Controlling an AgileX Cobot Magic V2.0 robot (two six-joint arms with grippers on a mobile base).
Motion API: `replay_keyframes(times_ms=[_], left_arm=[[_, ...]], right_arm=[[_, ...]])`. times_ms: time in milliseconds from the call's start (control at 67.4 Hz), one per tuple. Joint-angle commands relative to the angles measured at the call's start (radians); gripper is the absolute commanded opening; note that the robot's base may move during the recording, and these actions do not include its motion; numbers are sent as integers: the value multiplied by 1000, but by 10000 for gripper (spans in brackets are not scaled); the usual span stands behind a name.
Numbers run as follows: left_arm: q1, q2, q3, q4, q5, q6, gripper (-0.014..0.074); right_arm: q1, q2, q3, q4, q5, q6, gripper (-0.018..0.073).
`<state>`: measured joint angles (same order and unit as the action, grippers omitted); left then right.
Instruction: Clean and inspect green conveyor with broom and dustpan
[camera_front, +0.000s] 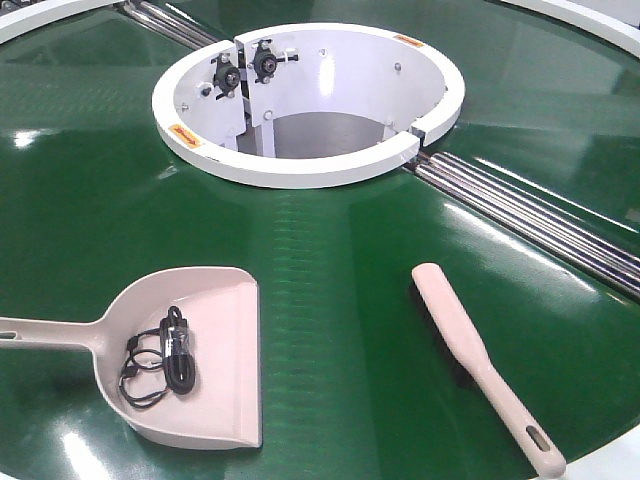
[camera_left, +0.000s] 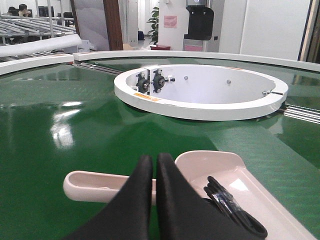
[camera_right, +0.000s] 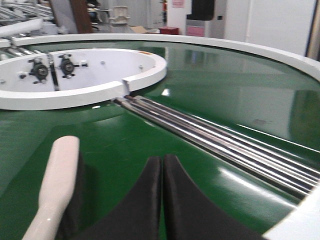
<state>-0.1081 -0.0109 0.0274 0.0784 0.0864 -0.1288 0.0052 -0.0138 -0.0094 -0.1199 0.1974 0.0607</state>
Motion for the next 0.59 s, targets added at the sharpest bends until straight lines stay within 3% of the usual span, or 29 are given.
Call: replay_keyframes(times_ms=[0, 578], left_arm=[[2, -16, 28, -1, -71, -8, -6], [2, -16, 28, -1, -71, -8, -6]], right_arm=[[29, -15, 37, -4, -197, 2, -10], [34, -15, 49, -3, -228, -2, -10]])
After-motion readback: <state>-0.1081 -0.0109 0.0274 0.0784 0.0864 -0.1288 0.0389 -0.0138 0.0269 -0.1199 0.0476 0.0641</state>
